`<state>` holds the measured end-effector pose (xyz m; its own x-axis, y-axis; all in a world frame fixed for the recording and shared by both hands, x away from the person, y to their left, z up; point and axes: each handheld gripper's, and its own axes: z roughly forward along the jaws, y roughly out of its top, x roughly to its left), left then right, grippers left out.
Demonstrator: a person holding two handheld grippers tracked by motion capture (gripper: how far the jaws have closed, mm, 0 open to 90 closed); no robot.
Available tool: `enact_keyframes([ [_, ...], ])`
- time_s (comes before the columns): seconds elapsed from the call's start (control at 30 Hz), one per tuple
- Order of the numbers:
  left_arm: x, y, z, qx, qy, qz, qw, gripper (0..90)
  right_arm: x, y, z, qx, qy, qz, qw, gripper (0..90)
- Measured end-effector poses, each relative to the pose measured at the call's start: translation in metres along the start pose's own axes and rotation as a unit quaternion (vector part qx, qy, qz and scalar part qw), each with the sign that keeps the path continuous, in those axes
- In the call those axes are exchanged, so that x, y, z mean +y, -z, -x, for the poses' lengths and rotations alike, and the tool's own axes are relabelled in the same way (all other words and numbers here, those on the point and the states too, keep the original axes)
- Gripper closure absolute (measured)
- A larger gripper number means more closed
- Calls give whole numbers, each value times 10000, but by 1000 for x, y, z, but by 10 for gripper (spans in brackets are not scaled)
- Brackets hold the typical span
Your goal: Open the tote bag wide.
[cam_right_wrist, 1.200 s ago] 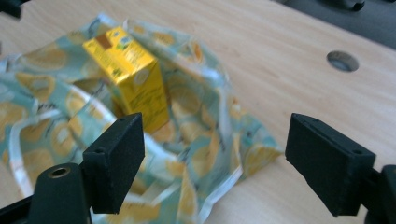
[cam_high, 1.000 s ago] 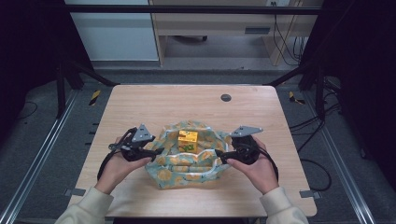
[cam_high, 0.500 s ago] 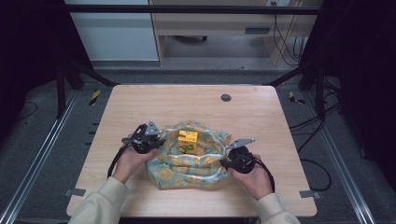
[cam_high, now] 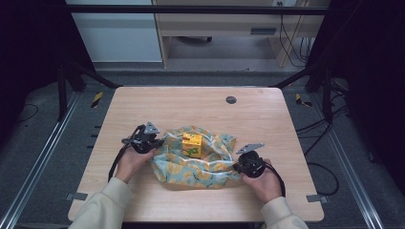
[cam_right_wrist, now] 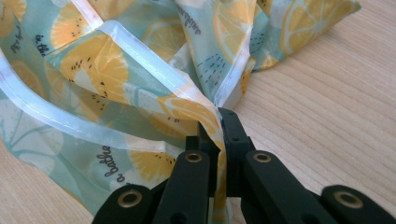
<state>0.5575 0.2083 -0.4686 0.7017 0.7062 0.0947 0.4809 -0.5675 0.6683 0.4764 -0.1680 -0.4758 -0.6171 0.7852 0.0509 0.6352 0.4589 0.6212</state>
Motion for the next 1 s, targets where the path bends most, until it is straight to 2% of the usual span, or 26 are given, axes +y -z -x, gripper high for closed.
enact_keyframes([
  [0.07,-1,-2,-1,-10,23,-40,10000,893,-1,-1,1,6,-35,-27,10000,898],
  [0.2,-2,-6,-1,-5,22,-87,10000,896,-2,-3,2,-91,72,-91,9999,899],
  [0.57,-4,-12,-2,15,45,-201,9998,900,-1,-7,6,-192,43,-179,9996,899],
  [1.0,-7,-10,-1,41,38,-258,9997,900,-2,-6,11,-238,8,-81,9997,898],
])
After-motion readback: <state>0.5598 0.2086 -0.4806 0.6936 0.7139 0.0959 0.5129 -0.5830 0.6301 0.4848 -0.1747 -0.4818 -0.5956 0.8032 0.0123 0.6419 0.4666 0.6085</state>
